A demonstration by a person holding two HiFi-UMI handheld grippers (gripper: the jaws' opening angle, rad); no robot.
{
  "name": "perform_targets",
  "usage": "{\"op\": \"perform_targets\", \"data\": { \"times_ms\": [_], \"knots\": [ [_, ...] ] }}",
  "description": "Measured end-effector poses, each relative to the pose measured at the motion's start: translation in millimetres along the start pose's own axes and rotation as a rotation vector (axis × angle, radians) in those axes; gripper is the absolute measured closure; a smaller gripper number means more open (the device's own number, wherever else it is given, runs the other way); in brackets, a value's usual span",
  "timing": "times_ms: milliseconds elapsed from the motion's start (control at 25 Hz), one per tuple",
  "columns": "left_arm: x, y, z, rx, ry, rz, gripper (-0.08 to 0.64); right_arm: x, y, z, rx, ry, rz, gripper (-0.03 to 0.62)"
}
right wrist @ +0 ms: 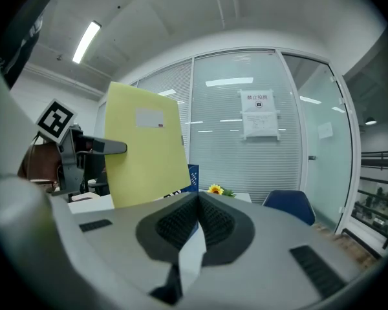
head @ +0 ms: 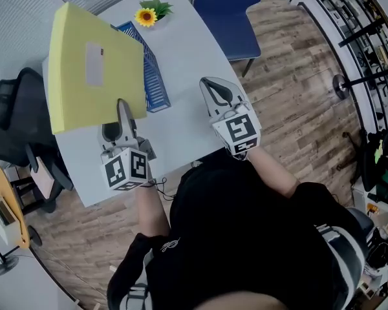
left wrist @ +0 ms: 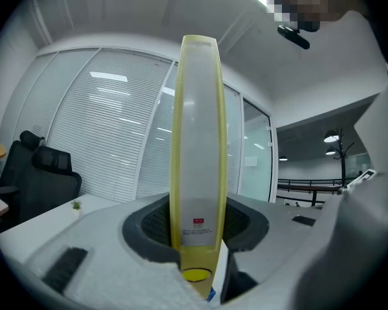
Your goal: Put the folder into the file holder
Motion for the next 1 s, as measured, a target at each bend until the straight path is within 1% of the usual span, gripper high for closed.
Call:
{"op": "perform_targets", "data": {
  "times_ms": [120,320,560,680,1000],
  "knots": [
    [-7,1,-3,-0.018,0.007,-0.001,0.4,5,-5,0,0.003,-0.004,-0.019,0.588],
    [-23,2,-10,-0.011,0.023,0.01,0.4,6,-24,4,0.01,-0.004,-0.043,0.588],
    [-39,-6,-14,-0.011,0.033,-0.008,0.4,-2,-39,12,0.022,-0.013,-0.048,0.588],
    [-35,-11,-16,-0.022,0.043,-0.017,0.401,-1,-38,11,0.019,-0.011,-0.045,0.588],
    [-7,-6,-11,-0.012,0.035,-0.022,0.4,0,-17,6,0.01,-0.005,-0.01,0.588]
  ]
}}
Point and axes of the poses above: the fingertips, and each gripper's own axes: x forward along the fingers, y to its right, z out of its underside, the point moved 3 cm from there along -x, backward along the fingers, and after that the axes turned 5 degrees about -z, right-handed, at the moved point
